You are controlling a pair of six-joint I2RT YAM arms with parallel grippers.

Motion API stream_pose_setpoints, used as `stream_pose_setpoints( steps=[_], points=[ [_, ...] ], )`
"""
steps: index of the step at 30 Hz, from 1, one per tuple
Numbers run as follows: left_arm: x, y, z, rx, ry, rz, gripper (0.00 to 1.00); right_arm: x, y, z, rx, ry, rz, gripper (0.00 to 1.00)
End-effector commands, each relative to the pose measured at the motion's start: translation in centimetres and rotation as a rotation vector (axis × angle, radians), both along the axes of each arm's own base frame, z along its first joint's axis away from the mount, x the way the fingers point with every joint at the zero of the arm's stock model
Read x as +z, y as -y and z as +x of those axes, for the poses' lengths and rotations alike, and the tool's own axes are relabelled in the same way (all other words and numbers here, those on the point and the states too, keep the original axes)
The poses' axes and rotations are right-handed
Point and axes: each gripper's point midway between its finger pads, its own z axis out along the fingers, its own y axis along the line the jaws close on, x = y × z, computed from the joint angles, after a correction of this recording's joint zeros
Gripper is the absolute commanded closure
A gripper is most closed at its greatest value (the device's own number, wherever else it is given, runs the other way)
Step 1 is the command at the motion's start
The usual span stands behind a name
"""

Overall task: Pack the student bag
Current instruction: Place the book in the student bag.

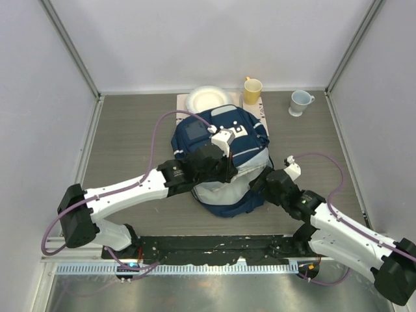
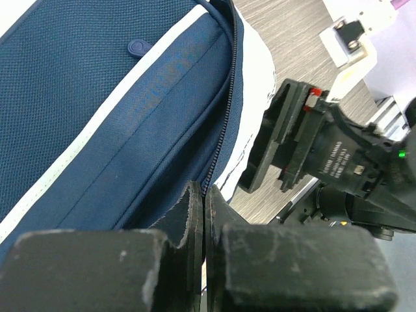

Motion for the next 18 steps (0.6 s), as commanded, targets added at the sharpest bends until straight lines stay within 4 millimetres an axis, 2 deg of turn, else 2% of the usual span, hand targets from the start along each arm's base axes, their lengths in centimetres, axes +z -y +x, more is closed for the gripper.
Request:
stream_pose_setpoints(
  steps=[1, 2, 4, 5, 7, 10, 14, 18],
  points=[
    [2.5, 1.7, 0.8, -0.003, 0.039, -0.106, 1.0, 2.7, 1.7, -0.3, 0.051, 0.025, -0.14, 0.23],
    [2.3, 1.7, 0.8, -0.005, 0.035, -0.102, 1.0, 3.8, 1.7, -0.2, 0.057, 0.046, -0.136, 0.23],
    [2.4, 1.8, 0.9, -0.004, 0.036, -0.103, 1.0, 4.5, 3.2, -0.4, 0.032, 0.054, -0.2, 0.23],
    [2.3, 1.7, 1.0, 0.003, 0.038, -0.098, 1.0, 5.5, 3.8, -0.3, 0.009, 0.074, -0.207, 0.23],
    [2.0, 1.6, 1.1, 0.011, 0.037, -0.09, 1.0, 5.6, 5.5, -0.5, -0.042, 0.068, -0.268, 0.23],
    [1.0, 1.6, 1.4, 0.02, 0.033, -0.06, 1.0, 5.8, 4.8, -0.3, -0.051, 0.065, -0.226, 0.23],
    [-1.0, 1.7, 1.8, 0.036, 0.015, -0.01, 1.0, 4.5, 3.2, -0.2, -0.062, 0.019, -0.139, 0.23],
    [-3.9, 2.2, 1.9, 0.03, -0.039, 0.032, 1.0, 4.5, 3.8, -0.1, -0.127, 0.026, -0.115, 0.23]
  ],
)
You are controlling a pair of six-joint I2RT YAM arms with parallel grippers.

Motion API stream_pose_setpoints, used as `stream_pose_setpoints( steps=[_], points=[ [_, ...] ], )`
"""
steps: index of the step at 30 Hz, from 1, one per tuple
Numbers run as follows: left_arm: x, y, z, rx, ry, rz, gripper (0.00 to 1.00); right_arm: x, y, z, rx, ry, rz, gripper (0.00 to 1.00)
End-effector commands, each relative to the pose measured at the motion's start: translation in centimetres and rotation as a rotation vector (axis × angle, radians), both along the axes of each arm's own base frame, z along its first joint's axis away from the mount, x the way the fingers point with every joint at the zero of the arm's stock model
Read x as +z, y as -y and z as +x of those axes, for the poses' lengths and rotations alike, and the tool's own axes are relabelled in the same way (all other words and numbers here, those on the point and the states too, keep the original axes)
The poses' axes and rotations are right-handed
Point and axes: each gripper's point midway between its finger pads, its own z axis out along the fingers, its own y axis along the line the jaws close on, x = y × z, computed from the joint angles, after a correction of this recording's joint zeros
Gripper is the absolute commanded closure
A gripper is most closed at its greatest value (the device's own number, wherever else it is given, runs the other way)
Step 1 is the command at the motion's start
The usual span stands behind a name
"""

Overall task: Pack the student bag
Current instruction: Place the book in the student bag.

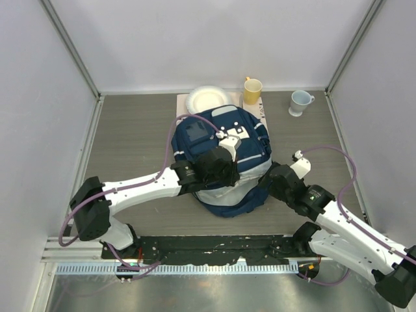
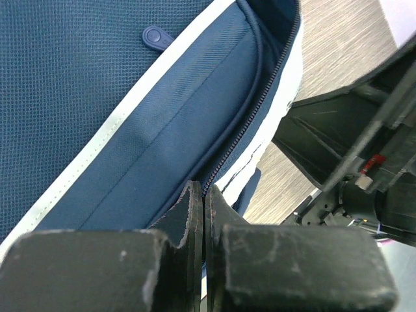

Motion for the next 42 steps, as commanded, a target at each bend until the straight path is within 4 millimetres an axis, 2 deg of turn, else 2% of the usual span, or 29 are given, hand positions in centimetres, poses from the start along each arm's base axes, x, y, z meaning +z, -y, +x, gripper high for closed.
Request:
stream_pose_setpoints(
  steps=[1, 5, 7, 13, 20, 25, 28, 32, 38, 42],
  points=[
    [-0.4, 1.2, 1.7, 0.046, 0.014, -0.034, 1.0, 0.4, 0.6, 0.3, -0.086, 0.037, 0.051, 0.23],
    [-1.1, 1.6, 1.9, 0.056, -0.003, -0.045, 1.0, 0.8, 0.2, 0.3, -0.081, 0.059, 0.095, 0.22],
    [-1.5, 1.6, 2.2, 0.072, -0.005, -0.043, 1.0, 0.1, 0.2, 0.2, -0.098, 0.031, 0.092, 0.22],
    [-0.9, 1.3, 2.8, 0.121, -0.007, -0.066, 1.0, -2.0, -0.9, 0.5, -0.163, -0.012, 0.172, 0.22],
    [0.7, 0.7, 3.2, 0.154, 0.02, -0.113, 1.0, -2.0, -0.9, 1.4, -0.253, 0.018, 0.237, 0.22],
    [0.5, 0.7, 3.3, 0.146, 0.011, -0.11, 1.0, -2.6, -1.7, 1.5, -0.259, 0.001, 0.259, 0.22],
    [0.5, 1.0, 3.2, 0.137, 0.004, -0.117, 1.0, -3.9, -1.5, 1.2, -0.3, -0.045, 0.238, 0.22],
    [0.6, 1.1, 3.2, 0.136, 0.004, -0.121, 1.0, -4.1, -1.5, 1.3, -0.325, -0.043, 0.207, 0.22],
    [0.4, 1.0, 3.3, 0.129, -0.003, -0.111, 1.0, -2.7, 0.1, 1.3, -0.344, 0.0, 0.13, 0.27],
    [-0.3, 1.0, 3.5, 0.115, -0.001, -0.088, 1.0, -2.9, 0.6, 0.5, -0.307, -0.016, 0.088, 0.39]
  ],
)
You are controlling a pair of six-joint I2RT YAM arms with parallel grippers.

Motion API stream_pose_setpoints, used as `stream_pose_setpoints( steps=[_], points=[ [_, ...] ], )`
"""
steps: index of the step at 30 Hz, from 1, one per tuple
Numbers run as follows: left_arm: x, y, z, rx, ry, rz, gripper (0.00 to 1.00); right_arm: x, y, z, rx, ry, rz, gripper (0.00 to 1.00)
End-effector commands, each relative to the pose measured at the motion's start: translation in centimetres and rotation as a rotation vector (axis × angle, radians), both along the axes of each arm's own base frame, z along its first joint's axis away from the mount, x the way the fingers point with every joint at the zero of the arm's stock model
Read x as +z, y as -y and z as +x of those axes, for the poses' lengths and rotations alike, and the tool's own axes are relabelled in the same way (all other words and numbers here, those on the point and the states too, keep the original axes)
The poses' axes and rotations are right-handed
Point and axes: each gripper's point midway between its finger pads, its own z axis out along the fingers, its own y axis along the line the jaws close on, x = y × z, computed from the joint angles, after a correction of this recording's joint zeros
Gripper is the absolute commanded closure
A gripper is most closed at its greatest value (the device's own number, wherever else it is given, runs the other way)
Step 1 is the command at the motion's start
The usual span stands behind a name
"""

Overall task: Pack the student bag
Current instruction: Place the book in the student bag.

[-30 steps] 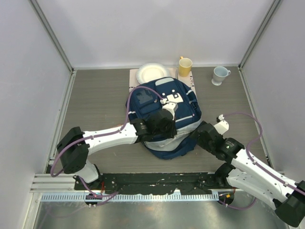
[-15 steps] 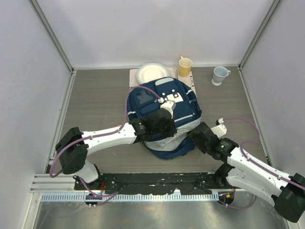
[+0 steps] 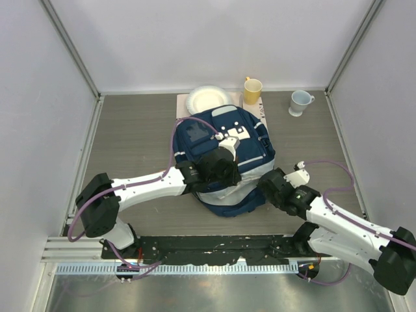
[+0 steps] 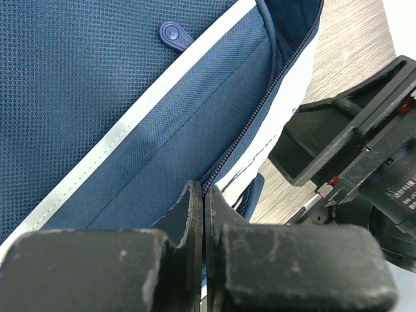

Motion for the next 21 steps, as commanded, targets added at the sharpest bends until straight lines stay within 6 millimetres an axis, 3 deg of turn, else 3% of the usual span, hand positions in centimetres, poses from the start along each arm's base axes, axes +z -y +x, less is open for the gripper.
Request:
stream_pose_setpoints(
  steps=[1, 4, 5, 8, 16, 21],
  points=[
    [2.3, 0.1, 2.8, 0.056, 0.088, -0.055, 1.0, 1.3, 1.0, 0.1, -0.006, 0.041, -0.043, 0.42],
    [1.4, 0.6, 2.6, 0.026, 0.077, -0.041, 1.0, -0.4, 1.0, -0.8, 0.022, 0.014, -0.023, 0.57],
    [0.6, 0.9, 2.3, 0.004, 0.059, -0.03, 1.0, -0.8, 0.9, -1.0, 0.027, 0.01, -0.016, 0.68],
    [-0.9, 1.2, 1.9, -0.018, 0.026, -0.013, 1.0, -1.2, 1.1, -1.5, 0.02, 0.007, 0.004, 0.79],
    [-3.9, 2.1, -0.1, -0.119, -0.067, 0.002, 1.0, 0.8, 3.2, -1.8, -0.034, 0.094, 0.006, 0.81],
    [-5.4, 2.0, -1.7, -0.196, -0.106, 0.038, 1.0, 0.9, 3.9, -1.8, -0.06, 0.116, 0.008, 0.9]
  ],
)
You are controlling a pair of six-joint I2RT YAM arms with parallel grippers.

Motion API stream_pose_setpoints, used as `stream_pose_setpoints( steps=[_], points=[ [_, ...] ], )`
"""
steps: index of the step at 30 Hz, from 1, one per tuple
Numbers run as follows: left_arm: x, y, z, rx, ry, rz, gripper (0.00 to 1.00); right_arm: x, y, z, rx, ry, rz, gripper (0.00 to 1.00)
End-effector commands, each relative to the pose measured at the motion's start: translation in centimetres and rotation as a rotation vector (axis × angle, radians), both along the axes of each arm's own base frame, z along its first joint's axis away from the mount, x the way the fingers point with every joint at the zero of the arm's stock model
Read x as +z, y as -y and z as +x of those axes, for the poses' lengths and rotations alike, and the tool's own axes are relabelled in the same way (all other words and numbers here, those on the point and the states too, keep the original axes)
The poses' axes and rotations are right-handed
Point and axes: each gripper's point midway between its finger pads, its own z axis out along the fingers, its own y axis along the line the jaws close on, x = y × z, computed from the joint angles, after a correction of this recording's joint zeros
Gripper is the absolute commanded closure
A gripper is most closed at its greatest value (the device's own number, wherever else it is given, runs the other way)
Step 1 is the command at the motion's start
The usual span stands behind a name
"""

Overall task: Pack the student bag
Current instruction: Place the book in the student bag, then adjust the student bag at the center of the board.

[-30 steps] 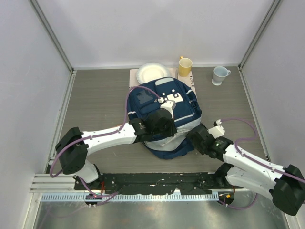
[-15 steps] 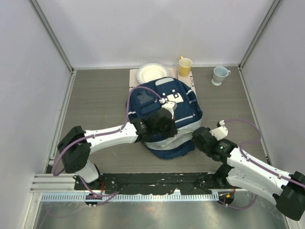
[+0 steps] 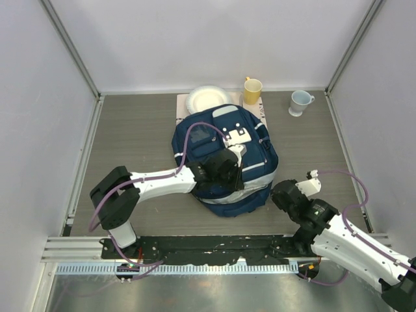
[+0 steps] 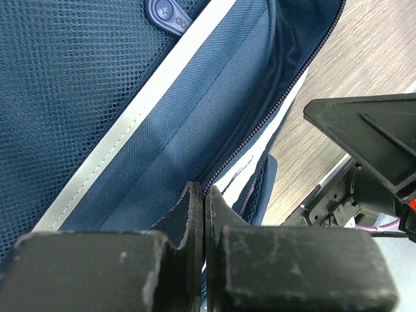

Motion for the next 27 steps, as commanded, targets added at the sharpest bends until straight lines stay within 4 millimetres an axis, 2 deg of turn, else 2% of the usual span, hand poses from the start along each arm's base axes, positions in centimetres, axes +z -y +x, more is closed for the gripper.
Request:
stream_pose_setpoints(
  steps=[1, 3, 6, 9, 10, 11, 13, 15, 19, 21, 23, 25, 26, 27],
  points=[
    [-1.2, 0.0, -0.9, -0.081, -0.011, 0.022, 1.0, -0.5, 2.2, -0.1, -0.069, 0.012, -0.072, 0.9],
    [-2.1, -0.9, -1.7, -0.108, -0.013, 0.075, 1.0, -0.4, 2.3, 0.0, -0.078, 0.016, -0.079, 0.93],
    [-3.2, -2.2, -2.9, -0.15, -0.048, 0.147, 1.0, 0.1, 2.6, 0.2, -0.084, 0.028, -0.092, 0.92],
    [-4.2, -3.0, -3.5, -0.152, -0.055, 0.207, 1.0, 1.2, 3.4, 0.3, -0.116, 0.056, -0.113, 0.77],
    [-4.4, -3.1, -3.7, -0.149, -0.061, 0.22, 1.0, 1.8, 4.1, 0.6, -0.138, 0.081, -0.137, 0.62],
    [-4.6, -3.3, -3.7, -0.146, -0.062, 0.236, 1.0, 2.6, 4.5, 0.7, -0.151, 0.1, -0.141, 0.57],
    [-4.6, -3.6, -3.8, -0.133, -0.049, 0.252, 1.0, 3.6, 5.2, 0.7, -0.163, 0.133, -0.157, 0.47],
    [-4.2, -3.5, -3.7, -0.111, -0.043, 0.222, 1.0, 5.0, 5.4, 1.1, -0.179, 0.177, -0.144, 0.44],
    [-3.6, -4.0, -3.5, -0.085, -0.032, 0.235, 1.0, 6.1, 4.8, 1.8, -0.153, 0.209, -0.15, 0.44],
    [-3.4, -4.6, -3.0, -0.06, -0.013, 0.262, 1.0, 6.3, 3.8, 2.3, -0.112, 0.21, -0.145, 0.46],
    [-3.2, -4.8, -3.0, -0.046, -0.011, 0.252, 1.0, 5.7, 3.3, 2.6, -0.075, 0.18, -0.192, 0.49],
    [-1.9, -5.0, -2.6, -0.005, 0.02, 0.214, 1.0, 5.3, 2.3, 3.3, -0.026, 0.153, -0.208, 0.51],
    [-1.9, -5.5, -2.5, 0.013, 0.026, 0.215, 1.0, 5.2, 2.4, 3.7, -0.024, 0.141, -0.212, 0.51],
    [-1.5, -5.7, -2.3, 0.045, 0.034, 0.203, 1.0, 5.3, 1.1, 4.0, 0.05, 0.135, -0.198, 0.52]
  ],
)
